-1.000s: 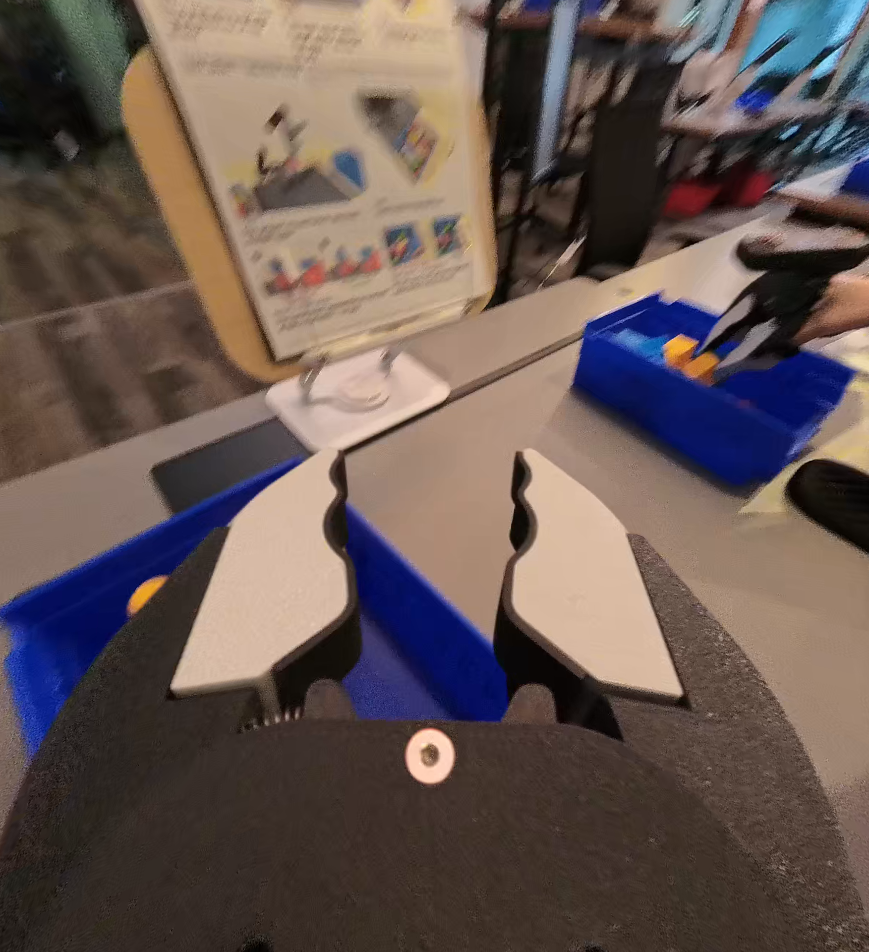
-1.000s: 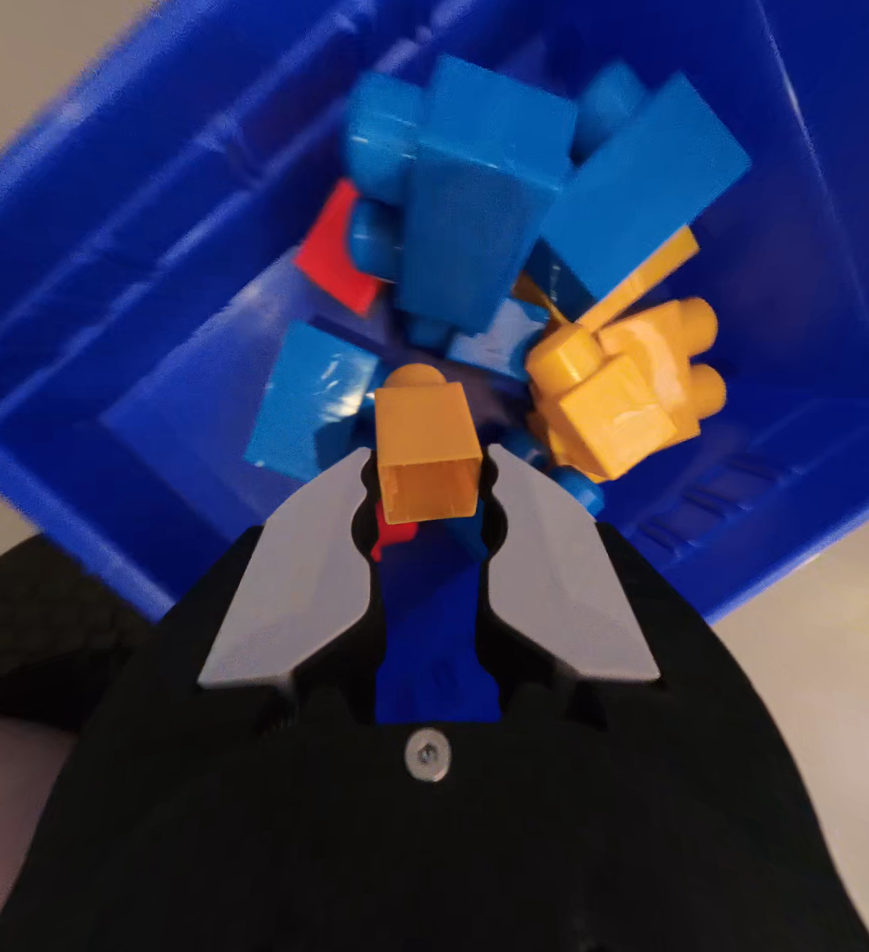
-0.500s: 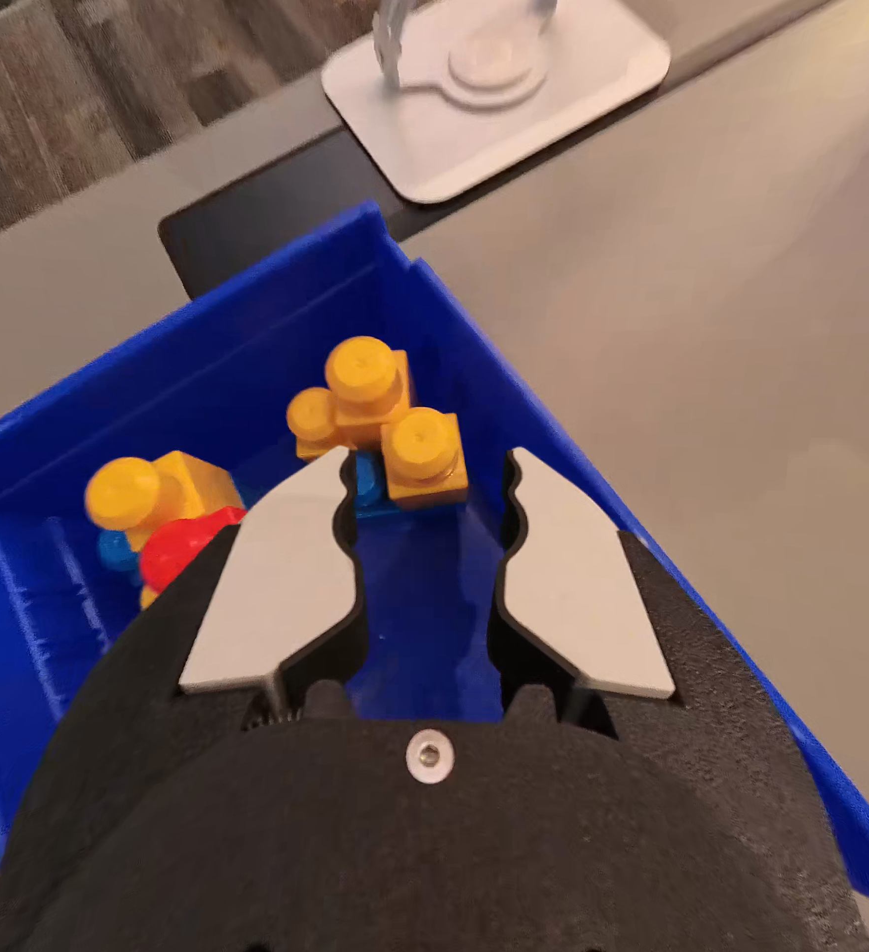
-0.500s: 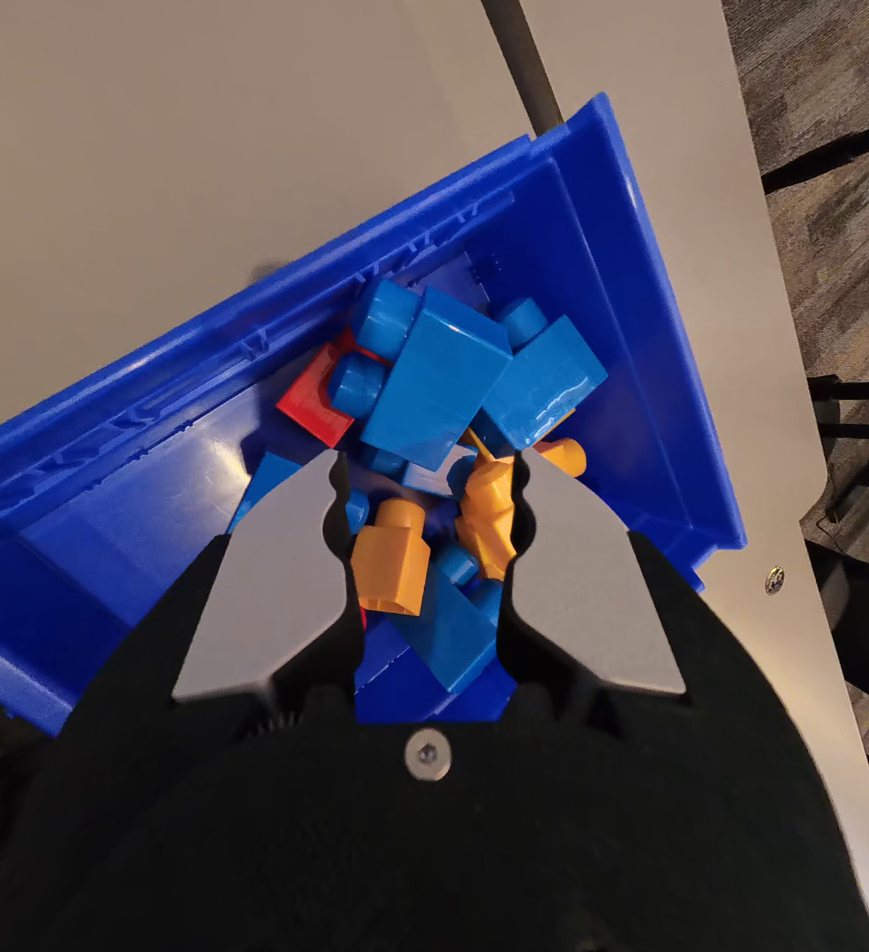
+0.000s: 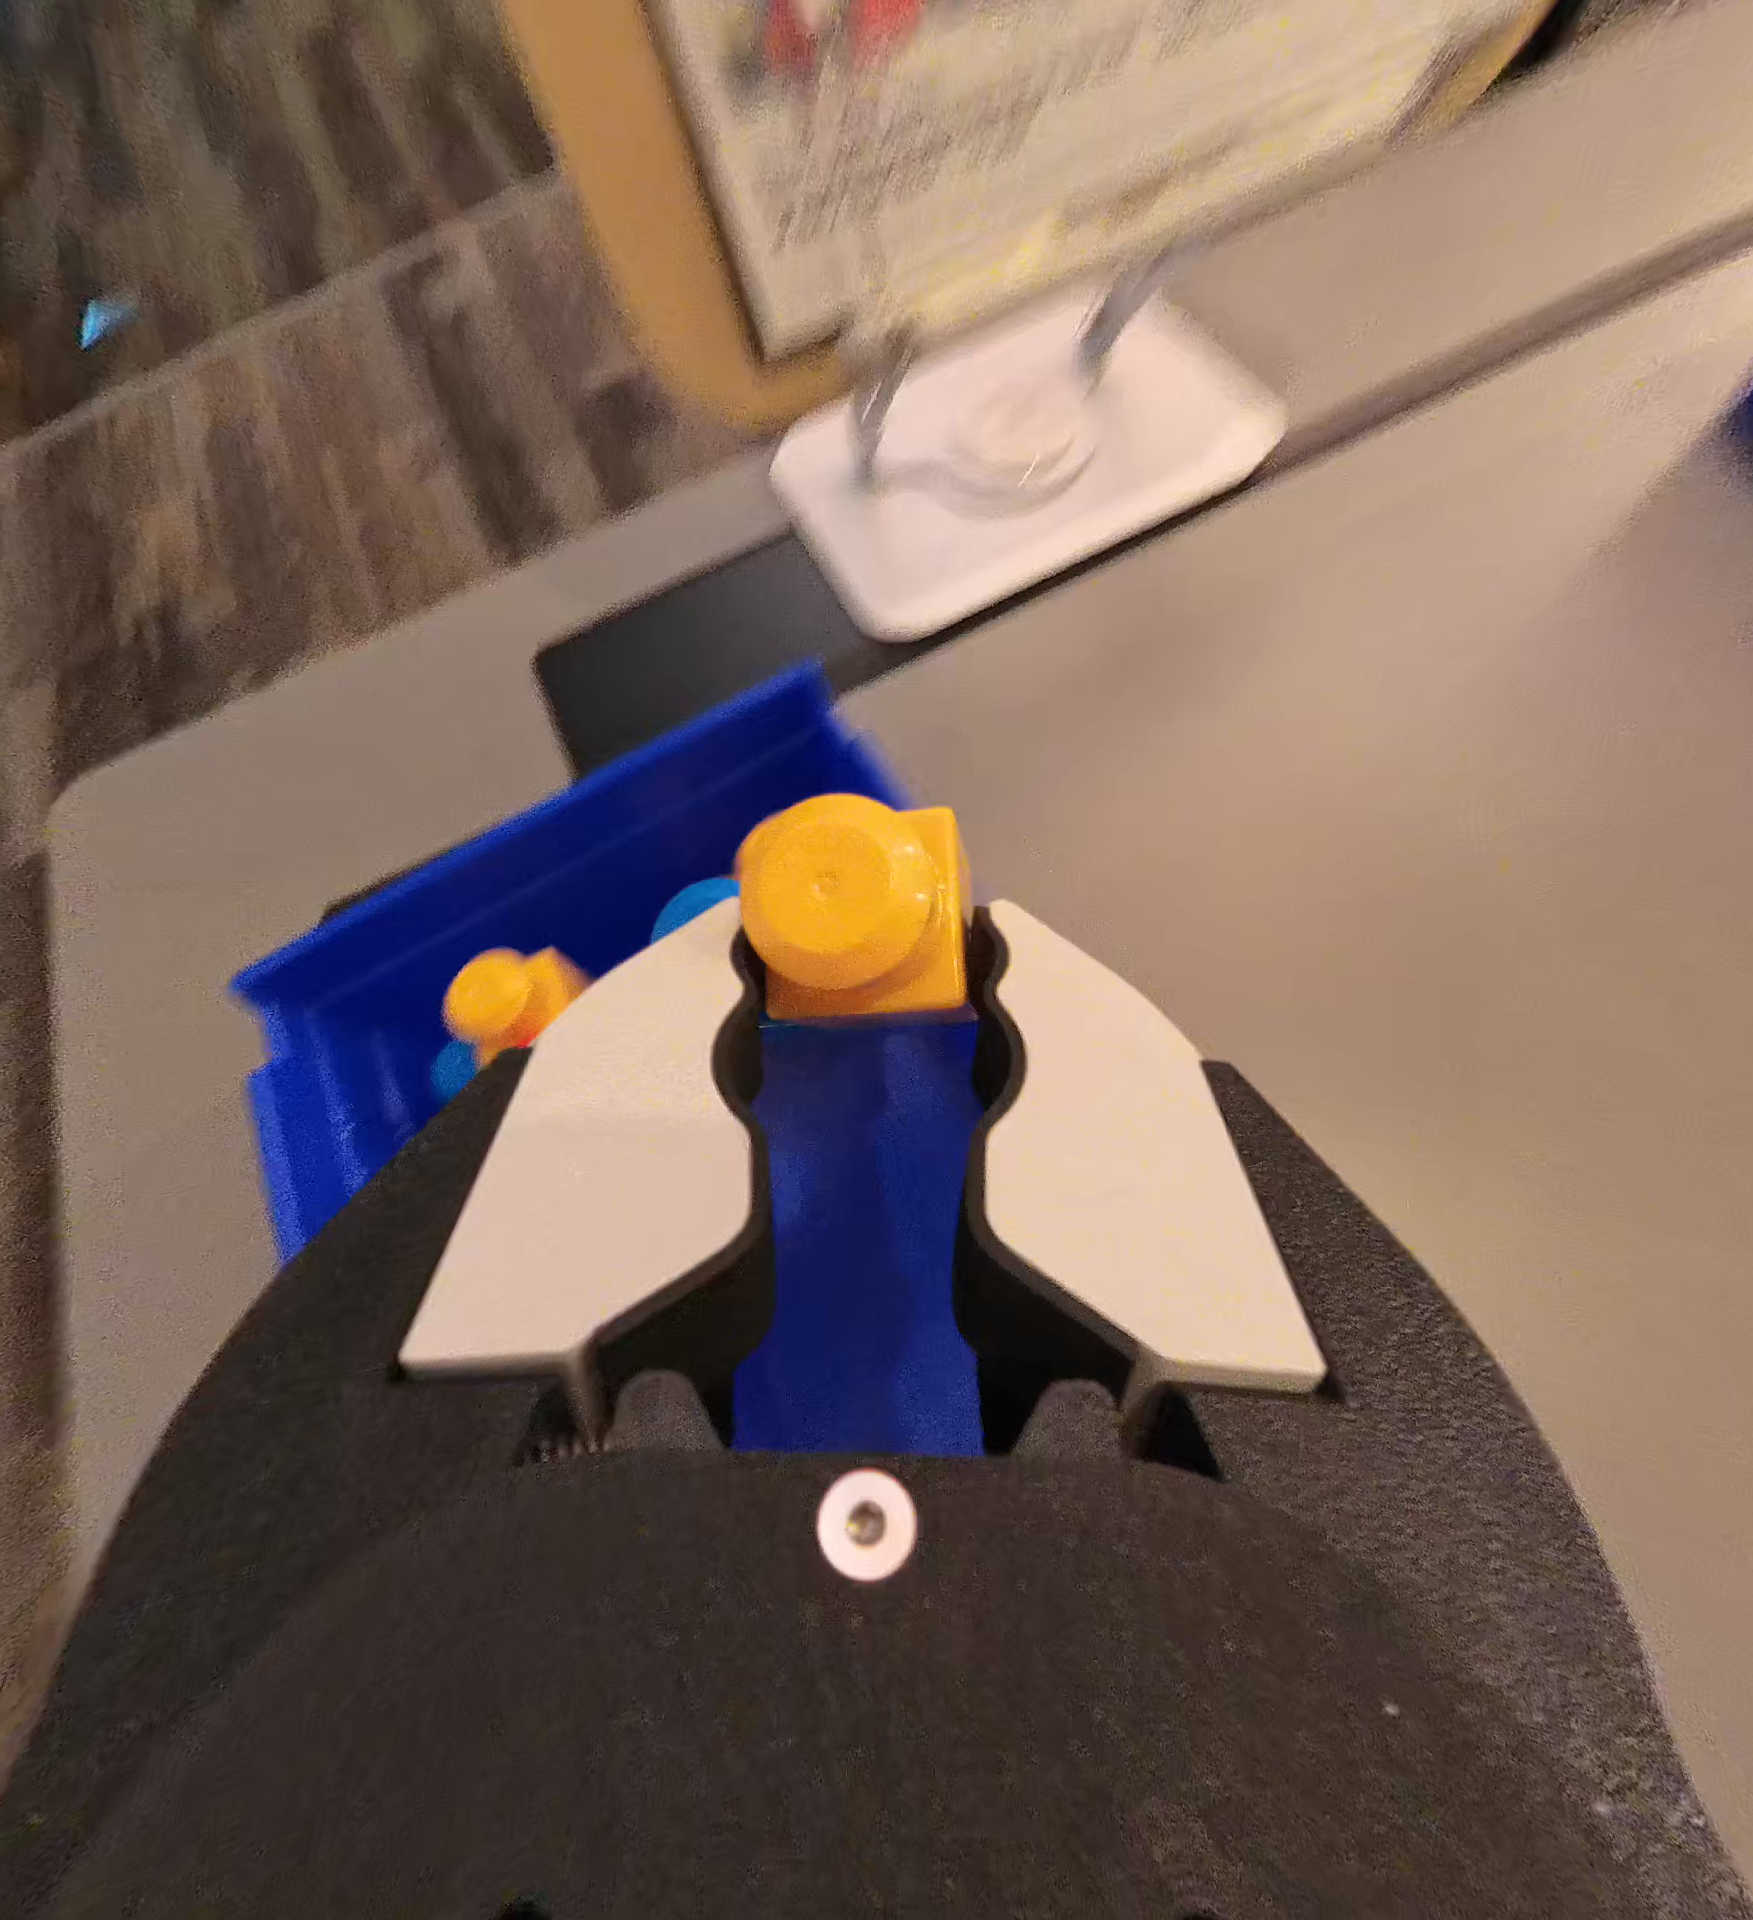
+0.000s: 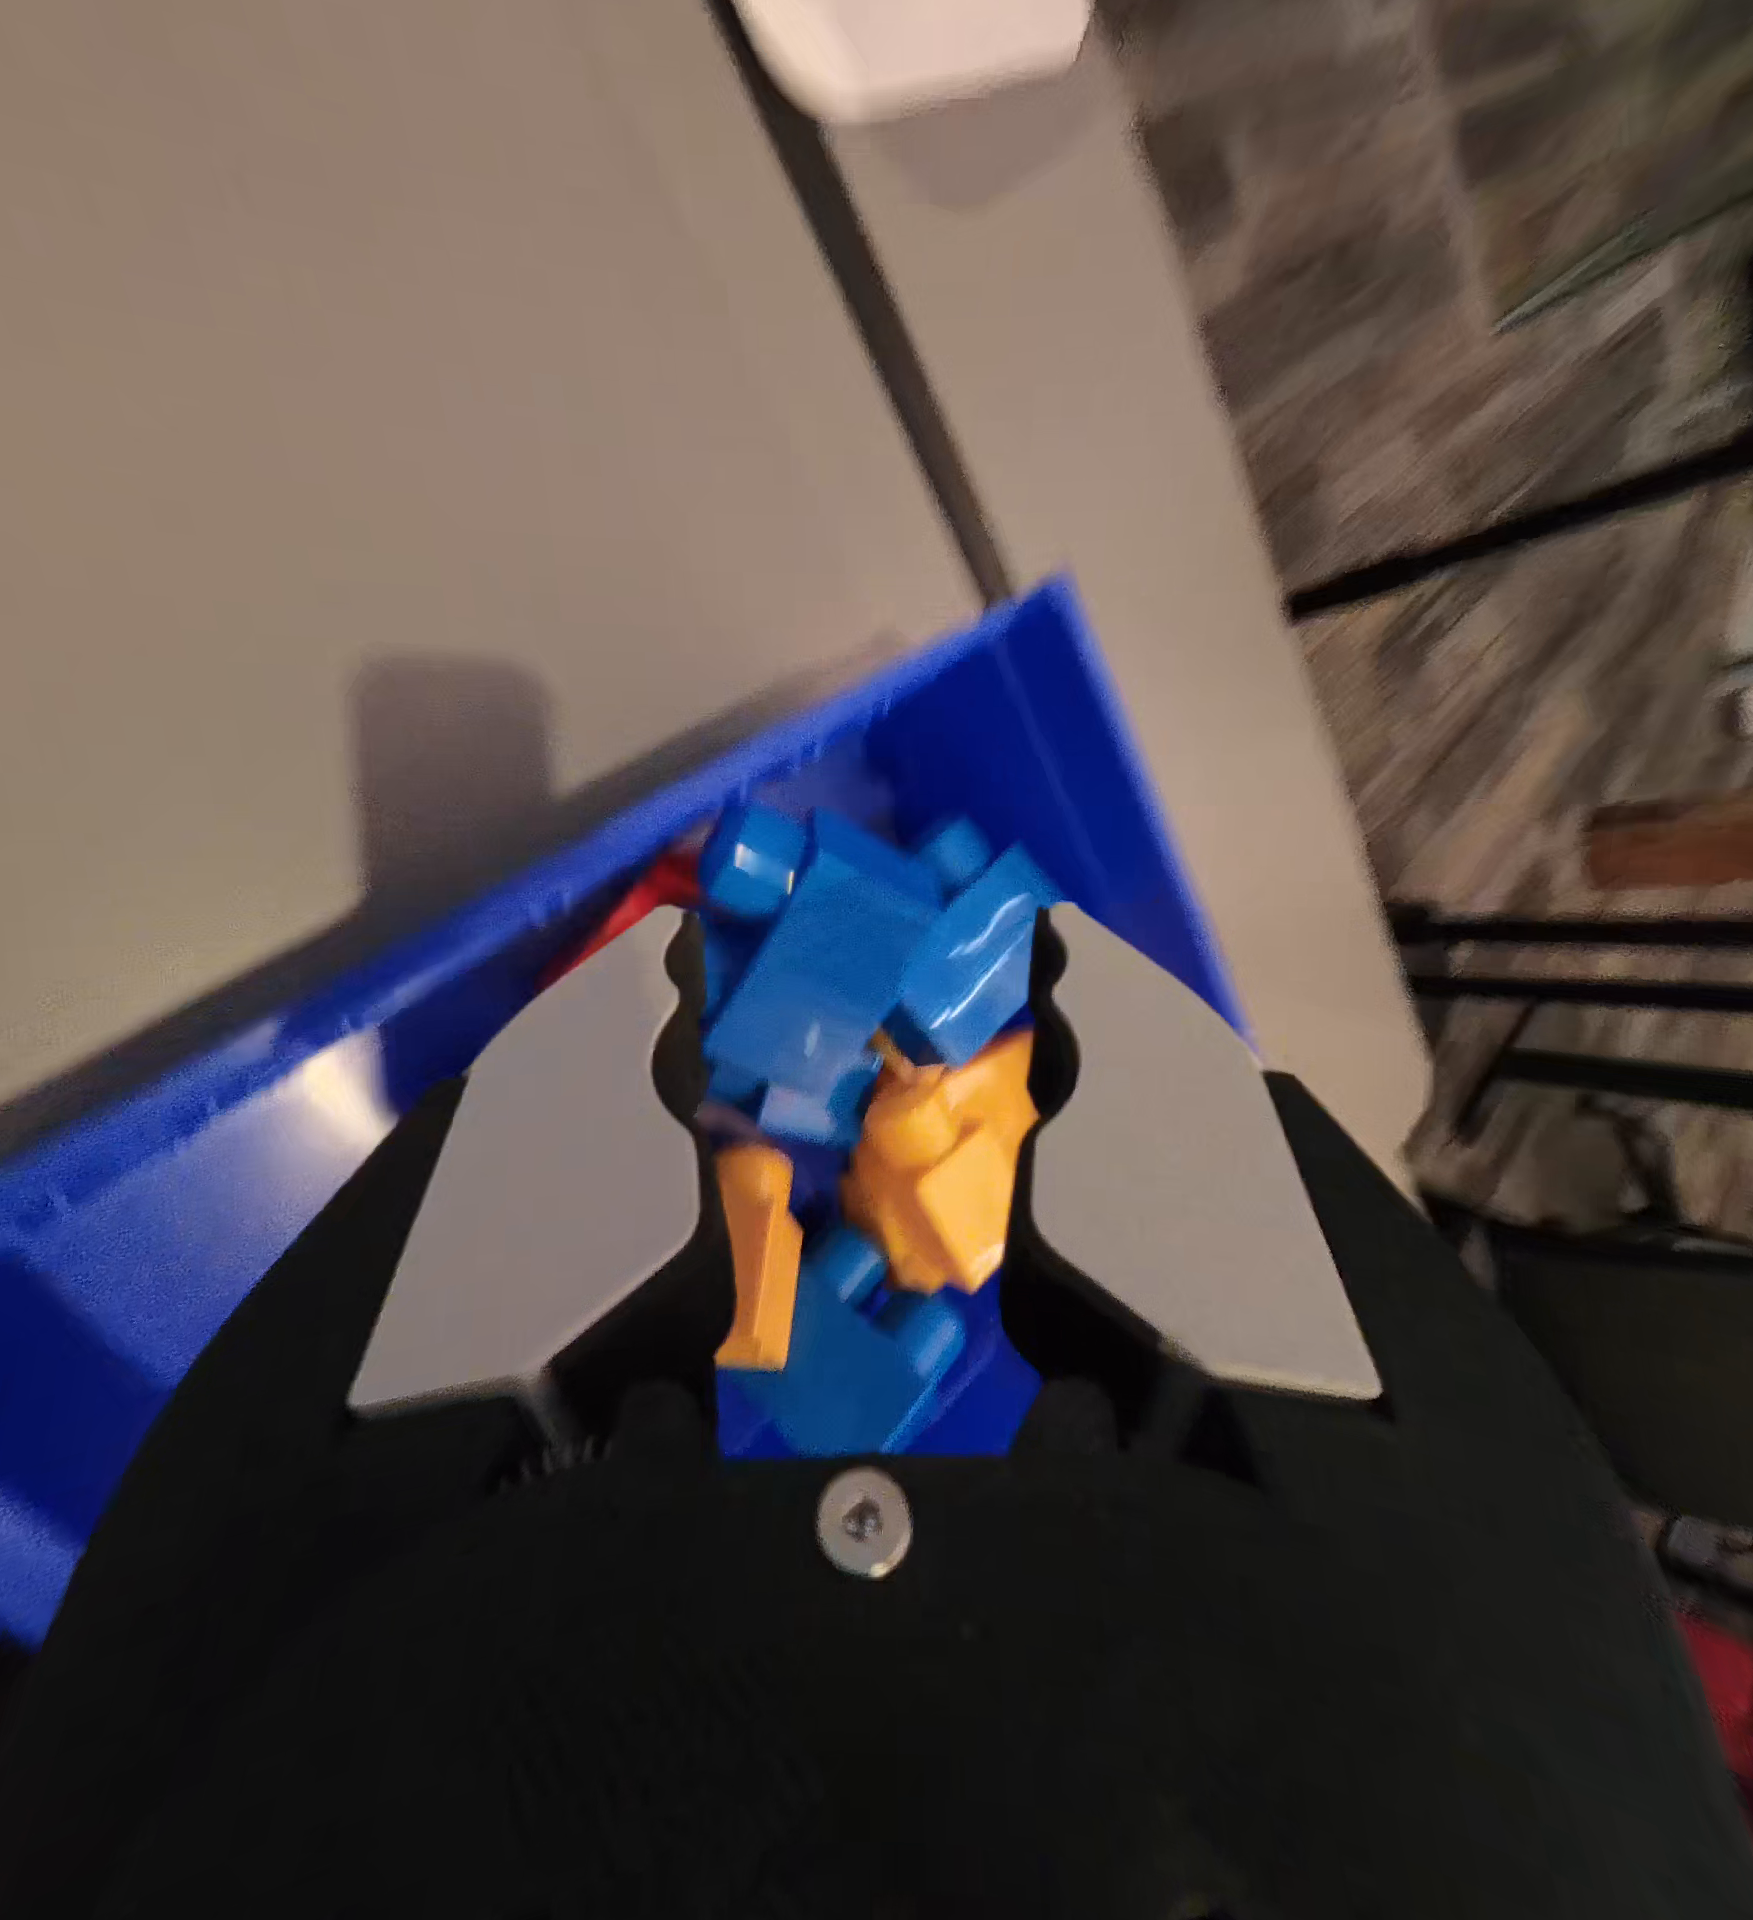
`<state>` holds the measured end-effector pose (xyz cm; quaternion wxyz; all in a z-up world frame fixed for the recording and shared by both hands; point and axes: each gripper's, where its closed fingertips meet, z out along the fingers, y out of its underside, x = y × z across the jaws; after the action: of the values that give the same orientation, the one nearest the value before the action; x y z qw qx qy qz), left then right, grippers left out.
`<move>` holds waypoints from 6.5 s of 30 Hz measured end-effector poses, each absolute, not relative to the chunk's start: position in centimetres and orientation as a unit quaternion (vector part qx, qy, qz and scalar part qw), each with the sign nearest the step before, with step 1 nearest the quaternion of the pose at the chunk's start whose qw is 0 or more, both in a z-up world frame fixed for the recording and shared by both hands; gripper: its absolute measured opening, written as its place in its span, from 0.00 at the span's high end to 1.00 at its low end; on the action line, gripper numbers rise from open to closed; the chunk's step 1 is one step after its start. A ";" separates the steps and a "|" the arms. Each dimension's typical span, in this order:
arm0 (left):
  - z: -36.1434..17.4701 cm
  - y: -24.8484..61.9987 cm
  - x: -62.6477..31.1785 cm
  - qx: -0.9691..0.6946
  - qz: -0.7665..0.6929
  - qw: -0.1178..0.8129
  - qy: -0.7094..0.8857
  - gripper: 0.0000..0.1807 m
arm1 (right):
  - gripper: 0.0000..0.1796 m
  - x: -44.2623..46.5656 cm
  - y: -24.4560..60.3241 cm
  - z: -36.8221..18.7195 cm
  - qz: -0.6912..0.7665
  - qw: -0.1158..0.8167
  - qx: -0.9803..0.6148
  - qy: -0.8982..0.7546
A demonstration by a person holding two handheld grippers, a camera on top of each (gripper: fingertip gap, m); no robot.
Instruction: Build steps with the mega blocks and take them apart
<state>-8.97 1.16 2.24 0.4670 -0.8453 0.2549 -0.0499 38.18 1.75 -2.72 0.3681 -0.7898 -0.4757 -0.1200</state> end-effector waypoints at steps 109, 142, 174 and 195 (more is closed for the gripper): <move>-8.5 6.7 -19.0 -0.903 0.045 0.399 0.152 0.71 | 0.72 39.8 1.4 -1.6 -0.008 0.399 -0.801 -0.446; 10.0 -11.2 11.3 -0.604 -0.548 0.464 0.346 0.73 | 0.79 12.9 -10.8 7.3 0.147 0.692 -0.472 -0.527; 9.1 -11.9 10.3 -0.581 -0.471 0.486 0.453 0.80 | 0.78 48.9 5.6 -4.3 -0.006 0.402 -0.888 -0.224; 8.1 -11.5 12.7 -0.601 -0.612 0.377 0.350 0.68 | 0.80 15.9 -10.7 7.5 0.022 0.643 -0.437 -0.628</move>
<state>12.74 -11.52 8.05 0.3771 -0.6006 0.3503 -0.6118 15.91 -10.73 7.48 0.6431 -0.4373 -0.6283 0.0216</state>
